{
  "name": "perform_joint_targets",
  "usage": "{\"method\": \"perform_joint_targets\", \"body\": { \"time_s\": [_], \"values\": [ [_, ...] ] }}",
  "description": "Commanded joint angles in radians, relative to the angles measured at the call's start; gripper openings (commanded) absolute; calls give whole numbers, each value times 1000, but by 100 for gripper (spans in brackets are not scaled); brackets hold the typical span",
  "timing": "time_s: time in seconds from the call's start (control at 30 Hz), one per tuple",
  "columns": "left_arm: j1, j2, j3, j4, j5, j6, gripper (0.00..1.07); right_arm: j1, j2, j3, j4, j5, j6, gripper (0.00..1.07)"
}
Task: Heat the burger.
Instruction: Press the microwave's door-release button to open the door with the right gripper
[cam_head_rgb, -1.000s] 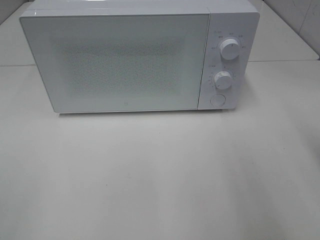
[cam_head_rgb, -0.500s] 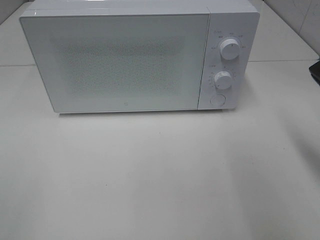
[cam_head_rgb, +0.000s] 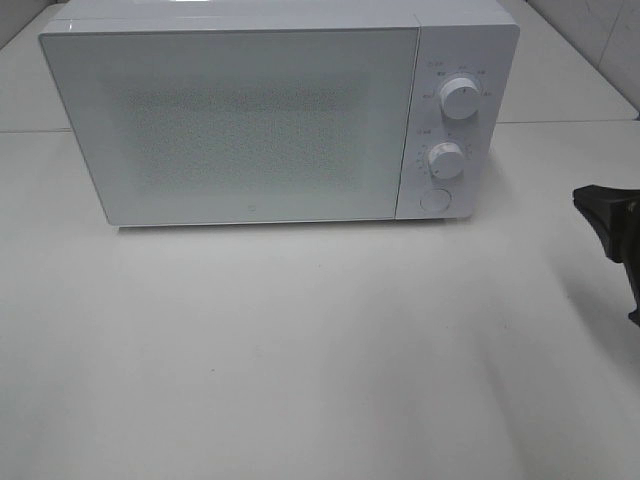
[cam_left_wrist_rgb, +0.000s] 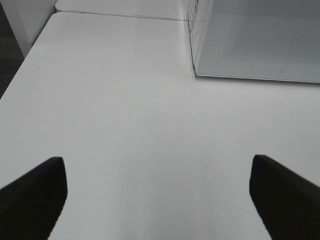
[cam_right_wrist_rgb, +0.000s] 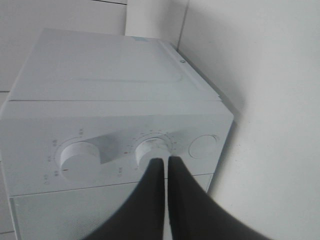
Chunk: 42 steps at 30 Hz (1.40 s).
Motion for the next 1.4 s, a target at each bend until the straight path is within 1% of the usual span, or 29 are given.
{"method": "perform_joint_targets", "body": {
  "time_s": [0.03, 0.07, 0.1, 0.13, 0.17, 0.2, 0.23, 0.27, 0.3, 0.33, 0.37, 0.43, 0.47, 0.53, 0.63, 0.8, 0.87, 0.97, 1.07, 1.13, 1.23, 1.3, 1.33, 1.4],
  "values": [
    [3, -14, 0, -10, -17, 3, 91, 29, 27, 0, 32, -18, 41, 0],
    [3, -14, 0, -10, -17, 3, 91, 84, 59, 0, 91, -19, 49, 0],
    [3, -14, 0, -10, -17, 3, 91, 84, 59, 0, 91, -19, 49, 0],
    [3, -14, 0, -10, -17, 3, 91, 113, 76, 0, 131, -25, 48, 0],
    [3, -14, 0, -10, -17, 3, 91, 161, 110, -1, 203, -51, 48, 0],
    [3, -14, 0, -10, -17, 3, 91, 161, 110, -1, 203, -51, 48, 0],
    [3, -14, 0, -10, -17, 3, 91, 205, 146, -2, 258, -94, 48, 0],
    [3, -14, 0, -10, -17, 3, 91, 227, 165, -9, 282, -106, 48, 0],
    [3, -14, 0, -10, -17, 3, 91, 246, 184, -18, 300, -114, 49, 0],
    [3, -14, 0, -10, -17, 3, 91, 246, 184, -18, 300, -114, 49, 0],
    [3, -14, 0, -10, -17, 3, 91, 278, 218, -38, 319, -119, 49, 0],
    [3, -14, 0, -10, -17, 3, 91, 287, 230, -52, 321, -119, 49, 0],
    [3, -14, 0, -10, -17, 3, 91, 302, 259, -80, 321, -119, 49, 0],
    [3, -14, 0, -10, -17, 3, 91, 306, 269, -91, 321, -117, 49, 0],
    [3, -14, 0, -10, -17, 3, 91, 312, 317, -145, 321, -114, 49, 0],
    [3, -14, 0, -10, -17, 3, 91, 312, 366, -192, 321, -108, 49, 0],
    [3, -14, 0, -10, -17, 3, 91, 312, 406, -230, 321, -96, 52, 0],
    [3, -14, 0, -10, -17, 3, 91, 312, 415, -237, 321, -92, 53, 0],
    [3, -14, 0, -10, -17, 3, 91, 312, 435, -265, 321, -84, 56, 0],
    [3, -14, 0, -10, -17, 3, 91, 312, 459, -310, 324, -55, 56, 0],
    [3, -14, 0, -10, -17, 3, 91, 312, 468, -325, 322, -41, 56, 0],
    [3, -14, 0, -10, -17, 3, 91, 312, 496, -375, 320, -15, 56, 0],
    [3, -14, 0, -10, -17, 3, 91, 312, 496, -375, 320, -15, 56, 0],
    [3, -14, 0, -10, -17, 3, 91, 312, 516, -409, 322, 21, 56, 0]
  ]
}}
